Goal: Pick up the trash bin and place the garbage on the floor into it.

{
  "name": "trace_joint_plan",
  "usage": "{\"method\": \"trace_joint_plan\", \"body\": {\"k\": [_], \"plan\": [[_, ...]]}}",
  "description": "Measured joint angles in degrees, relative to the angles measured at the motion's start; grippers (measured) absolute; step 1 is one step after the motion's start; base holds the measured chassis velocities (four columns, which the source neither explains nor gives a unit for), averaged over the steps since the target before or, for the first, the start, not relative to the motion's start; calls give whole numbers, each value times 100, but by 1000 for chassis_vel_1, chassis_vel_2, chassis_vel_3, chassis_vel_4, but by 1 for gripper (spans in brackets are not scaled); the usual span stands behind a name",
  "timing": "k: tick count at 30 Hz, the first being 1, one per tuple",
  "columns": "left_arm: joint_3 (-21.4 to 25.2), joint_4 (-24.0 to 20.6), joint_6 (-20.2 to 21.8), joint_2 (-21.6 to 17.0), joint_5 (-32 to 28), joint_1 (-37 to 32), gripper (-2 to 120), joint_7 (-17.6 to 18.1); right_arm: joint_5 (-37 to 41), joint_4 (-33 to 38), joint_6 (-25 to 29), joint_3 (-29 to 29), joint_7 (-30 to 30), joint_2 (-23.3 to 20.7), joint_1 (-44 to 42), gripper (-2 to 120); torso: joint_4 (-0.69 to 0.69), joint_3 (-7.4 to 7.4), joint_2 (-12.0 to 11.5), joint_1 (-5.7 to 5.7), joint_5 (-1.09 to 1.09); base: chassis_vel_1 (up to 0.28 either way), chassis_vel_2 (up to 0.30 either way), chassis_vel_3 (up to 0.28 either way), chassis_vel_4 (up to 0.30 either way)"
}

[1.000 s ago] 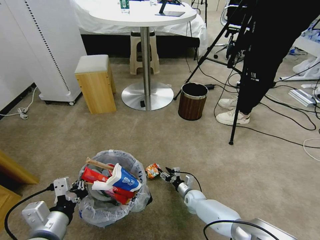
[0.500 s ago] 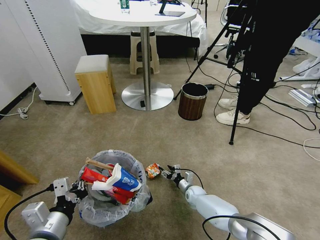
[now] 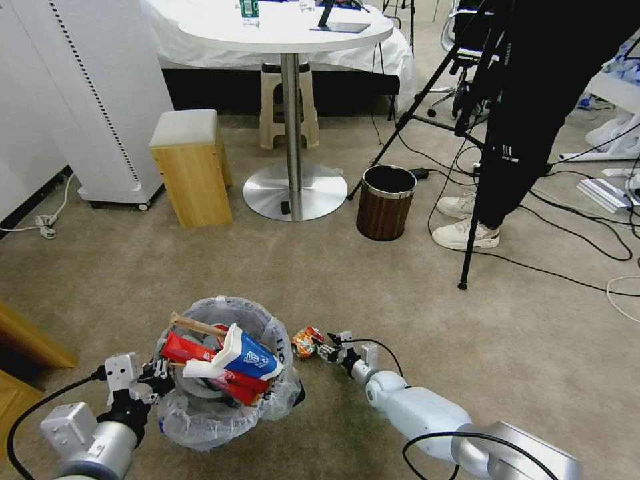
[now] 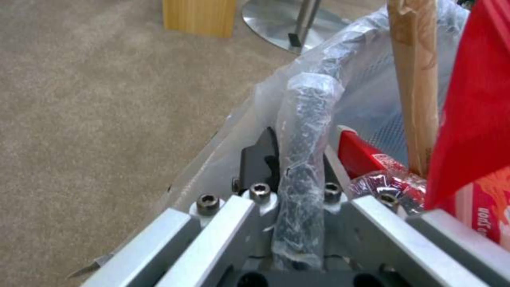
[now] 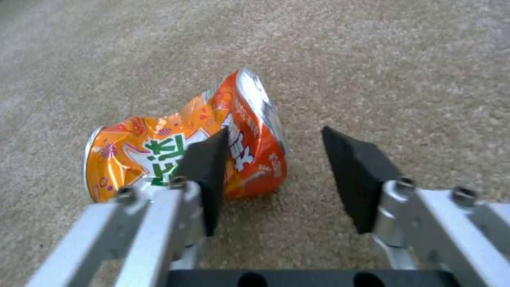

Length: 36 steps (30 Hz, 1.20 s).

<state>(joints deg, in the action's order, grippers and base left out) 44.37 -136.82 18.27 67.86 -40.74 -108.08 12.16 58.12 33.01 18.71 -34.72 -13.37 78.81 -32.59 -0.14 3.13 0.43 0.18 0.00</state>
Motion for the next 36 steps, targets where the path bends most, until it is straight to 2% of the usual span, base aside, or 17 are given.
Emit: {"method": "trace_joint_plan", "body": {"k": [3,4,7,8,10,20,21,27,28,30,32,34,36], "plan": [[-8,-6,-6,7,-1,4,0,-3,-73,-9,47,-6,-6,-13,-20,28,0,0,0,0,0,0,0,0,0],[-8,-6,-6,7,-1,4,0,-3,-73,-9,47,-6,-6,-13,-20,28,0,0,0,0,0,0,0,0,0],[-8,-8,-11,7,-3,4,0,-8,-142,-19,108,-5,-24,-23,-49,15,0,0,1,0,0,0,0,0,0],[-8,-8,-11,7,-3,4,0,-8,-142,-19,108,-5,-24,-23,-49,15,0,0,1,0,0,0,0,0,0],[-8,-8,-24,7,-3,2,0,-15,-227,-59,171,-4,-34,-25,-68,7,0,-1,0,0,0,0,0,0,0],[-1,91,-37,-11,-14,51,0,-18,-179,211,215,-102,-94,-184,-127,7,-1,0,0,0,-1,0,0,0,0],[-3,173,-37,-36,-23,93,0,-5,6,617,253,-186,-199,-376,-183,7,0,0,0,0,2,0,0,0,0],[-5,308,-24,-104,-65,151,0,26,253,1431,452,-278,-261,-836,-269,7,1,0,0,0,3,0,0,0,0],[-6,348,-8,-124,-105,170,0,48,308,1777,529,-297,-253,-1082,-295,7,1,0,0,0,3,0,0,0,0],[-6,352,-7,-126,-109,172,0,50,311,1794,534,-298,-250,-1102,-296,7,1,0,0,0,3,0,0,0,0],[-12,478,23,-174,-173,217,0,93,379,2496,702,-300,-197,-1705,-351,7,-1,0,0,0,-1,0,0,0,0],[-13,501,31,-182,-178,223,0,100,381,2686,737,-299,-187,-1861,-374,7,-3,0,0,0,-1,0,0,0,0],[-25,541,65,-213,-222,236,0,114,307,3319,921,-257,-197,-2257,-460,7,-3,0,0,0,0,0,0,0,0]]}}
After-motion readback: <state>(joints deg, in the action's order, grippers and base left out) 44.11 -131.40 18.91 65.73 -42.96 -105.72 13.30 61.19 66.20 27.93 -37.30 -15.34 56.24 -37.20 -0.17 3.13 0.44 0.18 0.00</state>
